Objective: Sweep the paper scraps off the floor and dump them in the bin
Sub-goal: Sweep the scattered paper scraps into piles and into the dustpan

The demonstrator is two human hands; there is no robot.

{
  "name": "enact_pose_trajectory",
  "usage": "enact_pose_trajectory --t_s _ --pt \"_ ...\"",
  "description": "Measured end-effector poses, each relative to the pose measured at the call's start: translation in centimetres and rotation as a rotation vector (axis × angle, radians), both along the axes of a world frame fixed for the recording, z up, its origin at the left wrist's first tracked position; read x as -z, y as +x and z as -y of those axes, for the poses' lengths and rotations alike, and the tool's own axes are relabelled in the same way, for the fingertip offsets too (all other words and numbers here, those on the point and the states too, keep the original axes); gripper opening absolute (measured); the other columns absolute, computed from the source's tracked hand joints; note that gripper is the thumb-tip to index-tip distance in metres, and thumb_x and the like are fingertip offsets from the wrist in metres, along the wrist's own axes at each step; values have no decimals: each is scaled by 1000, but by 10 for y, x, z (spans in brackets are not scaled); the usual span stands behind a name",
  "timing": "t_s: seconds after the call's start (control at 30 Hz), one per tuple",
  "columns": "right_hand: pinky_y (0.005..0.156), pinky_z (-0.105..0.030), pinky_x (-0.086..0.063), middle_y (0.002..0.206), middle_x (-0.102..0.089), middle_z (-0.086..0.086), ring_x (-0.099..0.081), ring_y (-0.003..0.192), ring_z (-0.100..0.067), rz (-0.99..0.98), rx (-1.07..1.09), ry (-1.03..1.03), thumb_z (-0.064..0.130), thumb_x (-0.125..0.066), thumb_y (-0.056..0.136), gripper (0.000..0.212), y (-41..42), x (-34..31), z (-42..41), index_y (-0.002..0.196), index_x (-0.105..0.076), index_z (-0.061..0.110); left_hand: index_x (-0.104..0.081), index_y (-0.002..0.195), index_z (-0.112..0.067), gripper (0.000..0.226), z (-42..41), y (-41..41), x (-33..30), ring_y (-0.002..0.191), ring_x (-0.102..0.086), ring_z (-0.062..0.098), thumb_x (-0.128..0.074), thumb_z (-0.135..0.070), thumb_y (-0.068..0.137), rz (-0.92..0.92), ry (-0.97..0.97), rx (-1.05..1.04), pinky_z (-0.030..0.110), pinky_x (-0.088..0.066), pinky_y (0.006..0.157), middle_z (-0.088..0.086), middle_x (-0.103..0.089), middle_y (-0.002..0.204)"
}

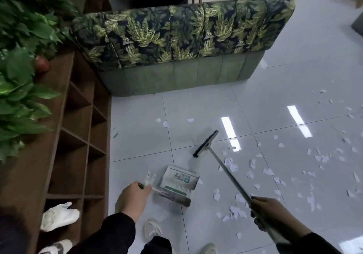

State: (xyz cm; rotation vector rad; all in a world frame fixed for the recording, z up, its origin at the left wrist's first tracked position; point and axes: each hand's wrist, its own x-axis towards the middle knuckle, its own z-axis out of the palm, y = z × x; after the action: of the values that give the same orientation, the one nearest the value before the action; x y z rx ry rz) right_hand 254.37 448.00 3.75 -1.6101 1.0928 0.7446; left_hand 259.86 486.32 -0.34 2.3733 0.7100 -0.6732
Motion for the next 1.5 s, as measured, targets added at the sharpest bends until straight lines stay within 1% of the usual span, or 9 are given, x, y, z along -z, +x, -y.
enact_pose_trajectory --t_s 0.2,0.43,0.63,0.77,0.87,0.97,1.07,1.3,1.5 --pt "45 -22 -33 66 -51 -14 -41 47 -19 112 -114 89 2 -52 90 18 99 0 -82 79 -66 0 -67 82 -21 37 -46 44 -23 68 -64 23 -57 -54 94 32 54 -45 29 -45 58 2 -69 74" --pt "47 -23 -32 67 -51 -15 -41 47 -19 165 -140 183 1 -53 87 22 241 28 -227 67 -61 4 -71 91 -30 53 -135 126 -20 77 -68 21 -50 -78 85 -16 74 -14 30 -52 66 -3 -73 82" --pt "48 -26 -35 69 -56 -17 -44 44 -20 89 -172 160 -1 -51 88 18 322 68 -296 73 -63 -1 -71 93 -29 31 -184 206 -9 75 -68 18 -62 -59 91 -14 78 78 31 -52 64 -4 -72 80" --pt "55 -31 -46 71 -66 -14 -54 54 -23 22 -202 92 7 -57 89 15 336 81 -287 77 -66 4 -71 88 -25 28 -196 252 -6 74 -67 21 -66 -52 91 -1 64 102 30 -54 65 -3 -71 78" --pt "52 -29 -41 68 -64 -17 -51 49 -22 2 -132 61 3 -56 87 17 333 78 -269 72 -64 0 -68 85 -23 27 -198 286 -8 71 -65 20 -67 -49 93 6 100 175 27 -45 56 -3 -69 77" --pt "47 -25 -38 70 -61 -18 -49 46 -19 -6 -105 21 -2 -54 91 18 326 71 -241 73 -58 1 -68 93 -24 25 -189 317 -16 76 -61 23 -65 -49 96 -9 129 255 28 -44 61 1 -68 86" --pt "52 -28 -44 68 -61 -11 -53 51 -19 -50 -14 -41 4 -58 94 10 314 72 -205 85 -62 5 -66 94 -25 23 -172 340 -21 77 -58 23 -62 -47 98 -13 144 341 28 -42 59 1 -65 87" --pt "47 -21 -42 77 -65 -21 -50 52 -24 -75 260 -112 3 -53 90 18 269 44 -149 88 -66 -9 -67 86 -23 46 -133 374 -16 70 -64 21 -56 -67 91 51 219 499 29 -52 60 -4 -68 76" --pt "45 -23 -42 68 -59 -20 -48 44 -23 -74 428 -130 0 -53 88 13 254 27 -105 82 -61 -8 -60 79 -25 51 -86 395 -24 70 -62 22 -51 -74 88 62 192 585 27 -45 57 -4 -65 76"
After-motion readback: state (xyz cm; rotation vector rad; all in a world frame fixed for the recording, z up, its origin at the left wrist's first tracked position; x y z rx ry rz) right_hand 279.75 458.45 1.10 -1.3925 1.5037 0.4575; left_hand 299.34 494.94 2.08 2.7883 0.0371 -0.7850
